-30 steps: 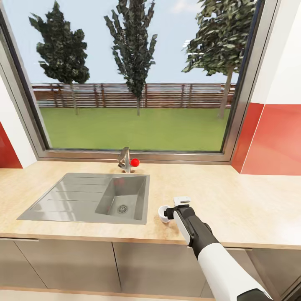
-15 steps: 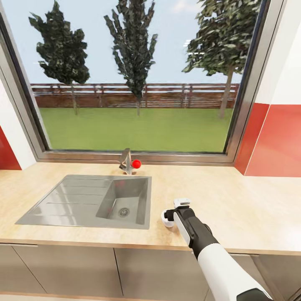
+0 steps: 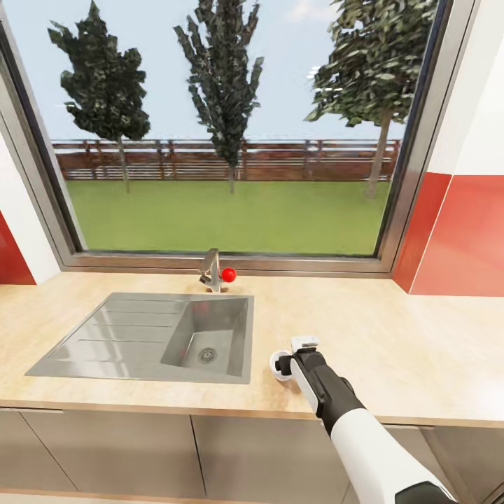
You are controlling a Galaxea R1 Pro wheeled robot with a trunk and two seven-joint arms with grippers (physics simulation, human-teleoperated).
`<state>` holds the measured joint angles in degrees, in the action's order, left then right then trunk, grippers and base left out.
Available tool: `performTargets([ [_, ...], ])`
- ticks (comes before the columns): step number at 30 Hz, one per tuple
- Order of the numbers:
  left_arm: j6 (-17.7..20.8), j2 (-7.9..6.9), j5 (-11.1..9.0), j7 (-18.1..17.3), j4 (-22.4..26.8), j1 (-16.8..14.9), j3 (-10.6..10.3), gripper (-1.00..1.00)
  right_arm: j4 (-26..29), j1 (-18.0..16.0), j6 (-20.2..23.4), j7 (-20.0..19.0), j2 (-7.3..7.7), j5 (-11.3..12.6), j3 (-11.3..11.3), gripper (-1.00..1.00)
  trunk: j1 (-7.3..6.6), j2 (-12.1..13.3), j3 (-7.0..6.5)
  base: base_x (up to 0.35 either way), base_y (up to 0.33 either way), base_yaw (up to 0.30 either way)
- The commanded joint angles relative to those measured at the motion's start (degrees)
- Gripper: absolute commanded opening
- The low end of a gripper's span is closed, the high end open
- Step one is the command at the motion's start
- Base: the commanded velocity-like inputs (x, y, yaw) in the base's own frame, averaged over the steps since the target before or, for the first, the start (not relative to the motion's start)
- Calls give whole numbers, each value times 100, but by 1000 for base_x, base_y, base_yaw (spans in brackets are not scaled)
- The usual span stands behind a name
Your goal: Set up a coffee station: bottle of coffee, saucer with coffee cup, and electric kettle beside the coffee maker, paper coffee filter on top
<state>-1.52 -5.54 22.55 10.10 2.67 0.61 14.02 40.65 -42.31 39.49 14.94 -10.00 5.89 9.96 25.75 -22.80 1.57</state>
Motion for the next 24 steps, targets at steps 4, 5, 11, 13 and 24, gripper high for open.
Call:
performTargets([
  [4,-15,1,57,10,5,1,48,100,-16,-5,15,53,0,61,15,100,4,-12,12,0,0,0],
  [5,-15,0,57,10,5,1,48,100,-17,-5,15,53,0,61,15,100,4,-12,12,0,0,0],
  [11,-15,0,57,10,4,1,48,100,-22,-5,15,53,0,61,15,100,4,-12,12,0,0,0],
  [13,-15,0,57,10,1,1,48,100,-22,-5,15,53,0,61,15,100,4,-12,12,0,0,0],
  [24,-15,0,57,10,-2,1,46,100,-74,-5,14,50,0,53,15,100,4,-12,12,0,0,0],
])
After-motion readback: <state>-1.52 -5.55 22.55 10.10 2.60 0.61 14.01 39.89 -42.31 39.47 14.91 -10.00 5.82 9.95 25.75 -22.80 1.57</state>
